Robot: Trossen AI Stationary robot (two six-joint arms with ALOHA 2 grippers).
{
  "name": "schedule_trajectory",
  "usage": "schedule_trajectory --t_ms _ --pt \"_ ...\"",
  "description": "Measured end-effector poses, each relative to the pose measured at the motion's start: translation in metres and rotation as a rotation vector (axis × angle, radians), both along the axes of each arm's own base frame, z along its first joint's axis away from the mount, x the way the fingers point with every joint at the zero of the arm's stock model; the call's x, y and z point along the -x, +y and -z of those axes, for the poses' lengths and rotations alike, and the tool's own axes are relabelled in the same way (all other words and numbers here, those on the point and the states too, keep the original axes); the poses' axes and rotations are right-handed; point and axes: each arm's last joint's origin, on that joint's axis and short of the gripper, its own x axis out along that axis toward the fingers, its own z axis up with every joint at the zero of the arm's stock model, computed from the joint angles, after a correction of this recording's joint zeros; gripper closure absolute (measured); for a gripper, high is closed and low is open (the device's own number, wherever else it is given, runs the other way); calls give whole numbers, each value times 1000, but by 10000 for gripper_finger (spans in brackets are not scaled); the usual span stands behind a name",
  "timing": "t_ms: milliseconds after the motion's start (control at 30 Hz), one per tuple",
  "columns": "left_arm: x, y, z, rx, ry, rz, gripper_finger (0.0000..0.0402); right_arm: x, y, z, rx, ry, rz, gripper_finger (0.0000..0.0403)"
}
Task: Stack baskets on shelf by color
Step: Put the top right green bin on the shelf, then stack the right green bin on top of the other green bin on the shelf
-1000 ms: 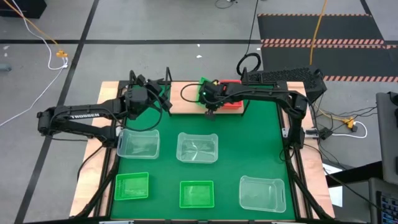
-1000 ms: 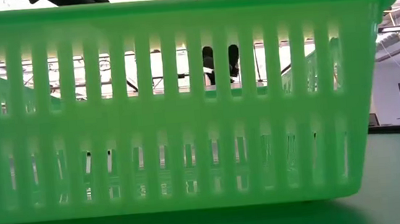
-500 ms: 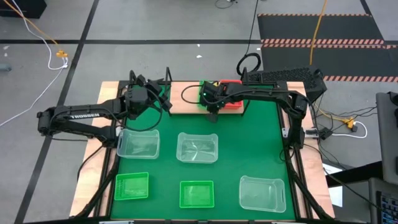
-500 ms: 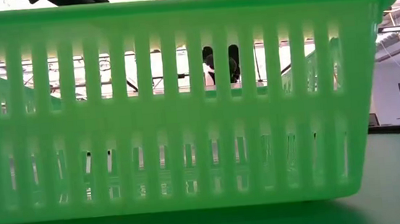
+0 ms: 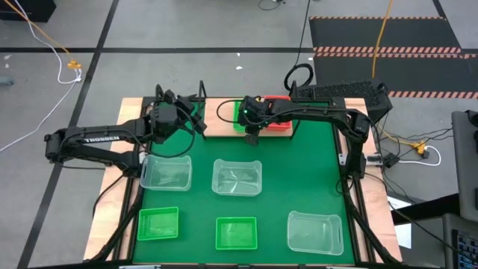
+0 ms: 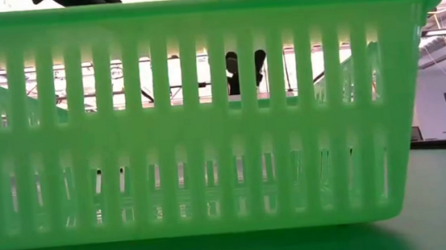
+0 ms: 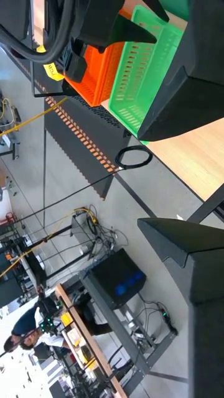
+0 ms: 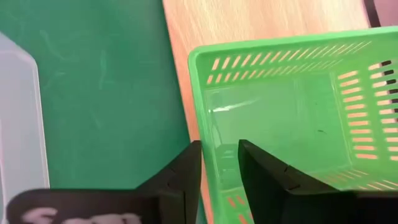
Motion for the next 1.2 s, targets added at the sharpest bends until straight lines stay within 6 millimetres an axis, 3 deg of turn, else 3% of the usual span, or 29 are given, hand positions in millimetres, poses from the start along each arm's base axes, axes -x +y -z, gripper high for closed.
schedule_trajectory --t_ms 433,533,633,767,867,933,1033,1200 --pt "0 0 0 0 1 0 188 1 -2 5 -7 -5 33 347" --pt "0 0 0 0 1 1 188 6 0 -11 23 -37 0 350" --pt "0 0 0 1 4 1 188 19 5 -39 52 -91 -23 350" --pt "1 -1 2 5 27 2 188 48 19 -82 47 -192 -69 346" --pt "1 -1 4 9 41 3 188 76 41 -95 -84 -284 -216 344" --pt "1 -2 4 14 45 7 188 91 60 -88 -204 -330 -326 345" --pt "0 -5 5 15 48 20 188 105 94 -61 -305 -414 -474 348" --pt "-2 -10 4 43 2 33 188 112 162 -9 -231 -570 -827 350"
